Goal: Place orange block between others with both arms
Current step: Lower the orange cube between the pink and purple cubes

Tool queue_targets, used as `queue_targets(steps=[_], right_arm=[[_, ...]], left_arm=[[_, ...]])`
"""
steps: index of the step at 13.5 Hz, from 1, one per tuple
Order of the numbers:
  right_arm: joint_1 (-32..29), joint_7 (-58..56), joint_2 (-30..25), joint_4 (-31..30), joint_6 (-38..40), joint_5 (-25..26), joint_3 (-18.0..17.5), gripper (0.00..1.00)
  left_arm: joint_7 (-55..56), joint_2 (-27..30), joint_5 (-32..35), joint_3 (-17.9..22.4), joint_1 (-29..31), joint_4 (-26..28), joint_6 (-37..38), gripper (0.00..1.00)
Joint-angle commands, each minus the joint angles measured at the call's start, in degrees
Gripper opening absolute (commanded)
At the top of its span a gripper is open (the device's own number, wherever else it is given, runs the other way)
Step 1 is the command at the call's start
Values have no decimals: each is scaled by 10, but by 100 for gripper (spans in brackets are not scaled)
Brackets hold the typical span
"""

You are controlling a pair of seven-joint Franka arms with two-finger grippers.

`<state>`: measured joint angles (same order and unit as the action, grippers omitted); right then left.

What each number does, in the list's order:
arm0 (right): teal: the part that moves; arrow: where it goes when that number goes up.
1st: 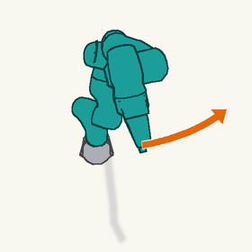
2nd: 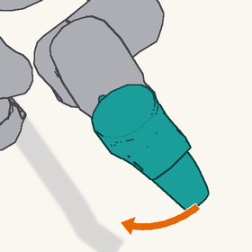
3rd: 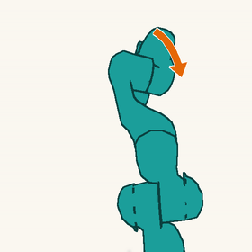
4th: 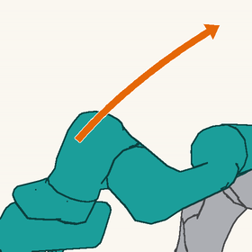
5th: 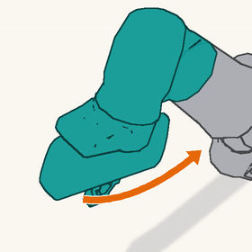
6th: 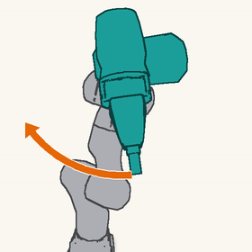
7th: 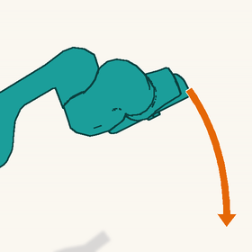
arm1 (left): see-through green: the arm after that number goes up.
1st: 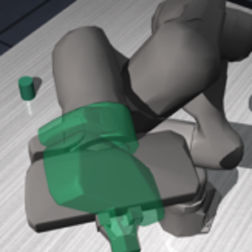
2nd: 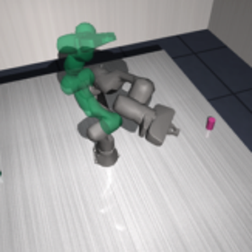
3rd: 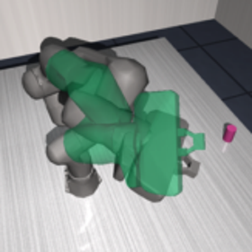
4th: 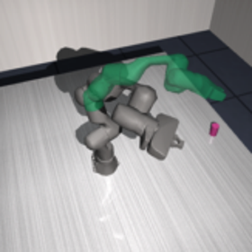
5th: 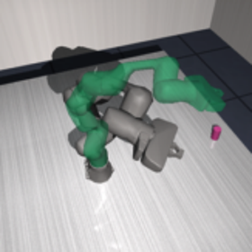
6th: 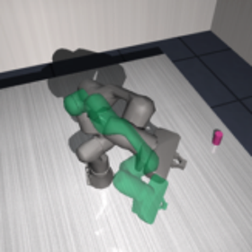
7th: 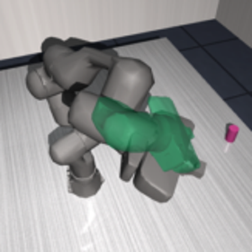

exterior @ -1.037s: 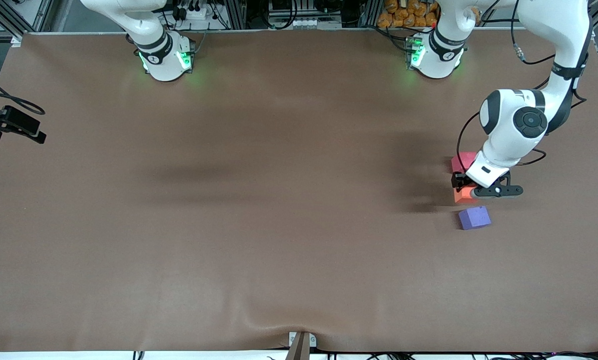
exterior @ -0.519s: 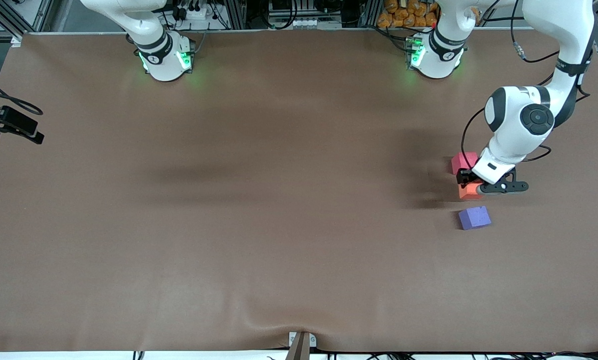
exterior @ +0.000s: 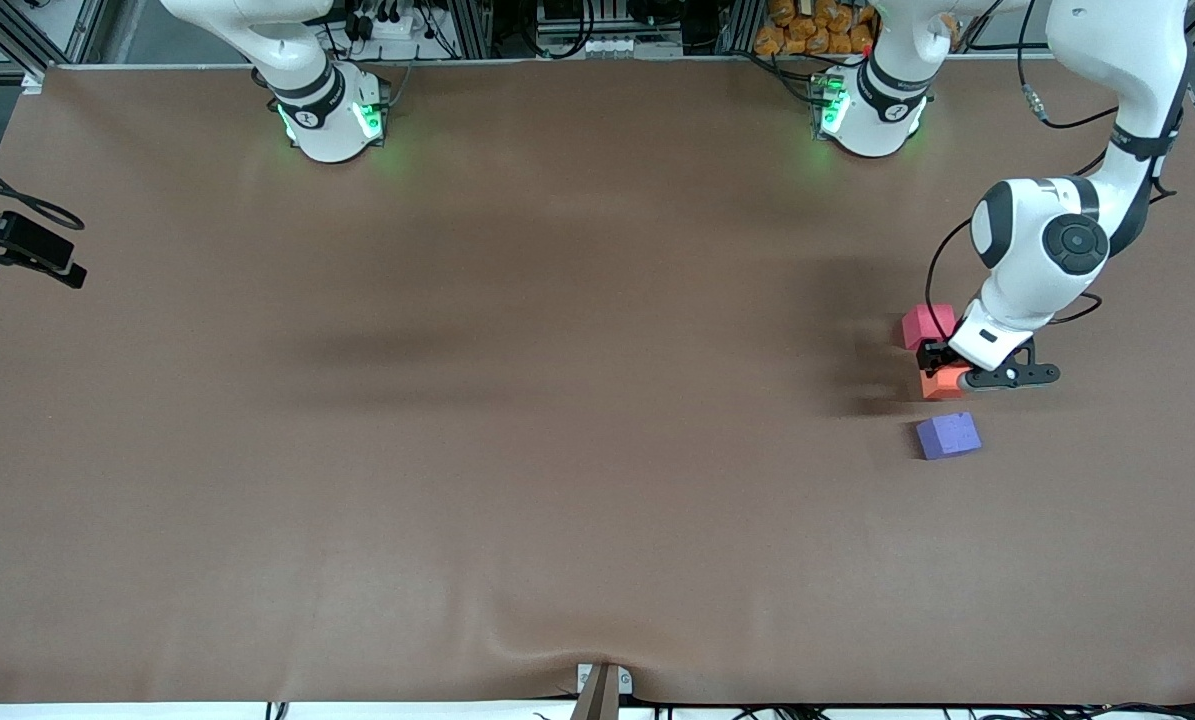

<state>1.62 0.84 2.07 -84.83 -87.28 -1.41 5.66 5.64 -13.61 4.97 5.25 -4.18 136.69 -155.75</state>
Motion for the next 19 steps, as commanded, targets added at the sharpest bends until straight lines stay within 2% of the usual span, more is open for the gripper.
queue_targets(steps=[1,3,5,9,10,11,12,15,19], right_arm=[[0,7,-6,1,1,5,-1,100],[0,7,-6,2,0,5,-1,100],[0,7,-6,2,1,5,-1,100],[0,6,-7,2,1,5,-1,100],[0,6,-7,3,2,6,-2,100],[0,6,-7,5,2,5,-2,100],[0,6,-7,5,2,5,-2,100],[2,7,-7,5,1,5,-2,100],[2,7,-6,5,1,6,-3,100]], left_arm=[[-4,-5,10,-6,8,6,-19,45],[-4,-13,10,-7,8,5,-31,45],[-4,-26,11,-7,8,4,-46,51],[-4,-45,11,-7,8,4,-63,52],[-4,-46,11,-7,8,4,-63,56],[-4,-46,11,-7,8,4,-63,80],[-3,-45,10,-8,8,4,-63,100],[-5,-33,10,-7,8,2,-63,100],[-5,21,9,-7,8,-9,-30,100]])
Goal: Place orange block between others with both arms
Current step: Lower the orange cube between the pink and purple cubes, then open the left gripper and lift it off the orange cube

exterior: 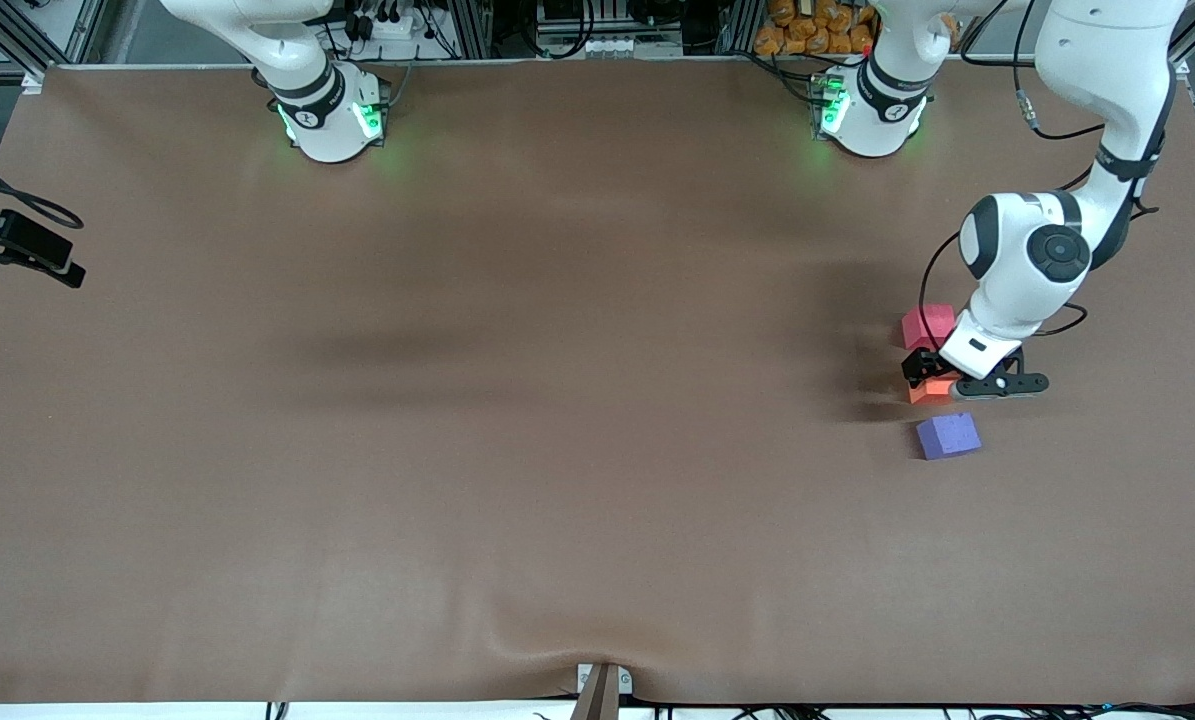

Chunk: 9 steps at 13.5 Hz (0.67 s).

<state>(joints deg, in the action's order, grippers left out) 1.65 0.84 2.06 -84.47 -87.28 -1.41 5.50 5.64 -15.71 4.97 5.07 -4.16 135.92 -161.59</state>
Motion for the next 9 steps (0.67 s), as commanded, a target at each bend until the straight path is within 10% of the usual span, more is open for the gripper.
queue_targets(steps=[1,9], right_arm=[[3,7,-6,2,1,7,-1,100],[6,10,-6,2,0,5,-2,100]], left_arm=[[-5,53,10,-5,8,-17,59,100],[0,52,5,-48,1,-271,352,100]])
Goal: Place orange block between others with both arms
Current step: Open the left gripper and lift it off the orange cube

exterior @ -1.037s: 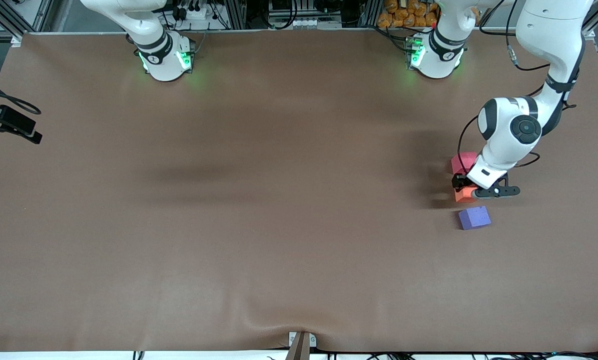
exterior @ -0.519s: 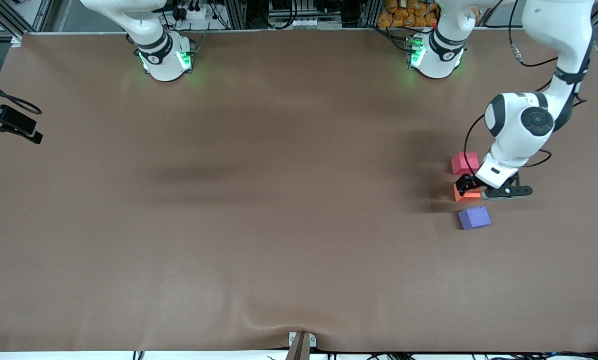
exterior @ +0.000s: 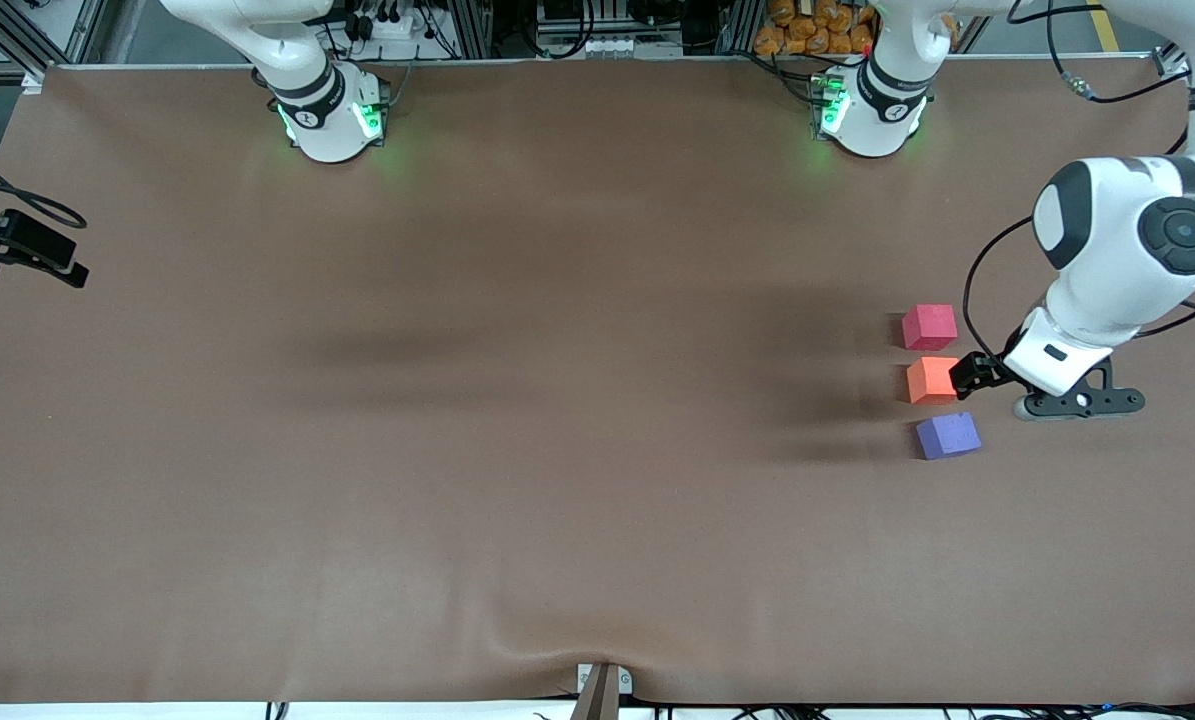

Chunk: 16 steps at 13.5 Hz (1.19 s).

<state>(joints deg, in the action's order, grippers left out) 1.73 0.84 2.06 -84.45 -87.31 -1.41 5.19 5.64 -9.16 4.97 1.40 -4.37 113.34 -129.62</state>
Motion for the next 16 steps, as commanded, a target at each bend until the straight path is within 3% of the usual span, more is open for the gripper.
queue_targets(steps=[1,5,16], right_arm=[[6,11,-6,2,0,5,1,100],[6,11,-6,2,0,5,1,100],[6,11,-6,2,0,6,1,100]], left_arm=[[0,-13,5,-15,3,-68,52,100],[-3,-12,4,-20,-1,-156,159,100],[-2,69,-23,-55,3,-251,352,100]])
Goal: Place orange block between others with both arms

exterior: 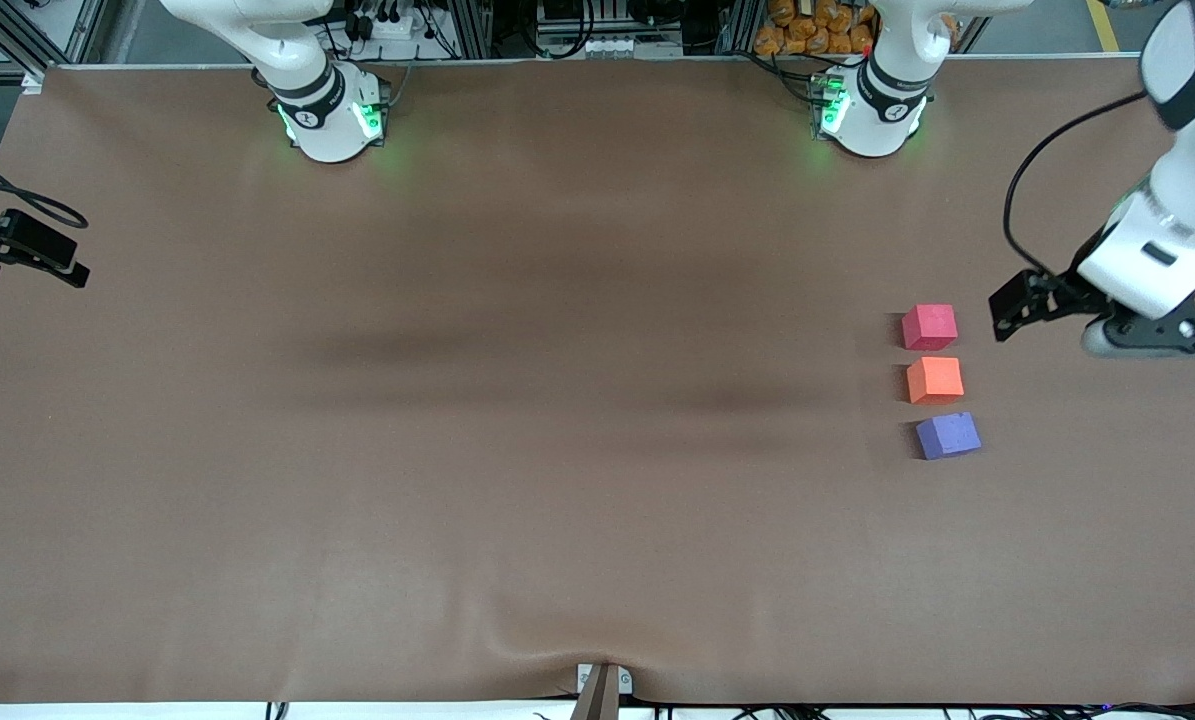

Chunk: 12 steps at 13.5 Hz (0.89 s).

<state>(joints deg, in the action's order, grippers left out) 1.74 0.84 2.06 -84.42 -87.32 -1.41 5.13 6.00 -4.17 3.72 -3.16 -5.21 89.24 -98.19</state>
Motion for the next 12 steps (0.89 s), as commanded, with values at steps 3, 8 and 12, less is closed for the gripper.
queue_targets(steps=[3,8,12], right_arm=[[6,11,-6,1,0,6,1,100],[8,12,-6,1,0,6,1,100],[13,12,-5,1,-2,9,1,100]], left_arm=[[-3,42,-13,-31,31,-10,76,100],[-8,52,-50,-20,37,-13,84,100],[-10,43,-45,-14,37,-11,78,100]])
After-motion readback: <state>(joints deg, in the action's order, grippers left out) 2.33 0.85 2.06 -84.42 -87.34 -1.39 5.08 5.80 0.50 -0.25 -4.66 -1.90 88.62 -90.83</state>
